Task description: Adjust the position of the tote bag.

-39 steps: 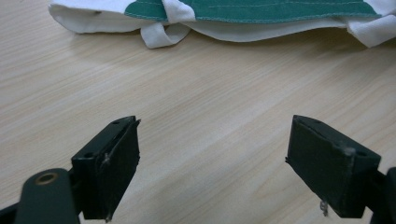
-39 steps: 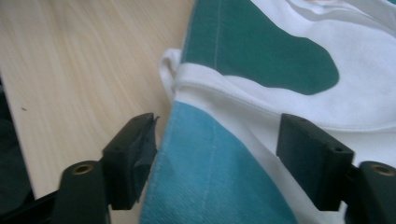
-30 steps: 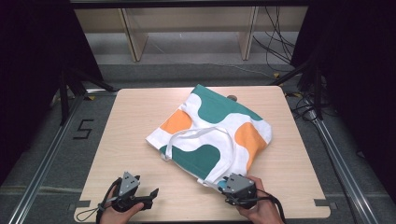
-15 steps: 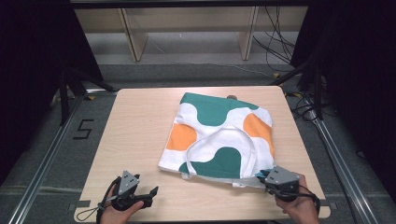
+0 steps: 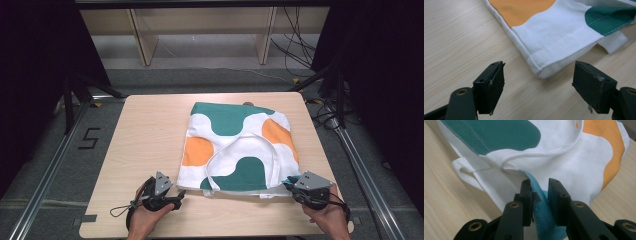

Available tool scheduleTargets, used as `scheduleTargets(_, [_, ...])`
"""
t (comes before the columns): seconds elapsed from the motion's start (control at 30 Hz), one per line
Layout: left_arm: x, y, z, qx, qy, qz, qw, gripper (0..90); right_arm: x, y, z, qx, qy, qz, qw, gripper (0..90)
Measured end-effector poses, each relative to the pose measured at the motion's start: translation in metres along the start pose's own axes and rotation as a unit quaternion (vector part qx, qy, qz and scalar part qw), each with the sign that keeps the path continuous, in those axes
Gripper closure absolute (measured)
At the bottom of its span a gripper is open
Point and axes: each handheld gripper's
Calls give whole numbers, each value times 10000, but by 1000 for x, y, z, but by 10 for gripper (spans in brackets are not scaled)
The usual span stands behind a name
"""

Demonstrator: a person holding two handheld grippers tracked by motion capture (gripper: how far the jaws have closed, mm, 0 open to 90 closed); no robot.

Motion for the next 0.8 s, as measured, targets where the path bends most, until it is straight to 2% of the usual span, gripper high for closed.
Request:
scheduleTargets(0.1, [3,7,1,123,7,15,9999,283,0,1,0,-2,70,21,10000,730])
scheduleTargets(0.13, [5,10,1,178,-37,-69,9998,291,0,1,-1,7,95,2,10000,726])
scheduleTargets(0.17, [6,11,3,214,145,26,9997,291,-1,1,-1,18,121,-2,9999,716])
scheduleTargets(0.23, [7,15,2,216,76,34,9997,287,-1,2,-2,27,70,-25,10000,712])
scheduleTargets(0.27, [9,18,2,283,176,54,9994,288,-1,2,-2,19,81,-23,10000,691])
scheduleTargets(0.3, [10,20,1,289,162,48,9994,289,-1,1,-1,4,99,-10,10000,682])
scheduleTargets(0.33, [13,23,0,411,340,65,9986,282,-1,0,2,-4,209,36,9998,681])
scheduleTargets(0.4, [14,26,-1,431,284,11,9987,273,0,0,2,-2,132,40,9999,680])
scheduleTargets(0.43, [17,28,-1,507,395,29,9979,273,0,1,2,-39,109,53,9999,680])
scheduleTargets(0.47, [18,30,-1,478,378,16,9981,274,-1,1,3,-41,81,84,9999,676])
scheduleTargets(0.53, [20,35,-2,498,407,-32,9979,311,-1,2,3,-46,4,94,9999,665])
scheduleTargets(0.57, [24,37,-2,540,529,-68,9971,323,-2,2,4,-99,38,146,9998,638])
scheduleTargets(0.63, [25,39,-3,538,497,-117,9972,331,-1,2,6,-89,19,206,9997,625])
scheduleTargets(0.67, [27,40,-2,434,508,-96,9977,353,-2,2,7,-74,68,245,9996,607])
scheduleTargets(0.7, [28,41,-2,435,513,-139,9976,404,-3,2,9,-65,-37,263,9996,593])
scheduleTargets(0.77, [29,41,-1,486,696,-73,9964,428,-5,1,11,-71,26,330,9994,592])
scheduleTargets(0.8, [29,43,-1,535,791,-173,9953,526,-5,-1,11,-100,61,307,9995,590])
Point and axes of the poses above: each handheld gripper's, and its own axes: y roughly forward along the jaws, x roughly out of its top, z roughly to its left, and after that the axes turned 5 degrees about z, right-handed
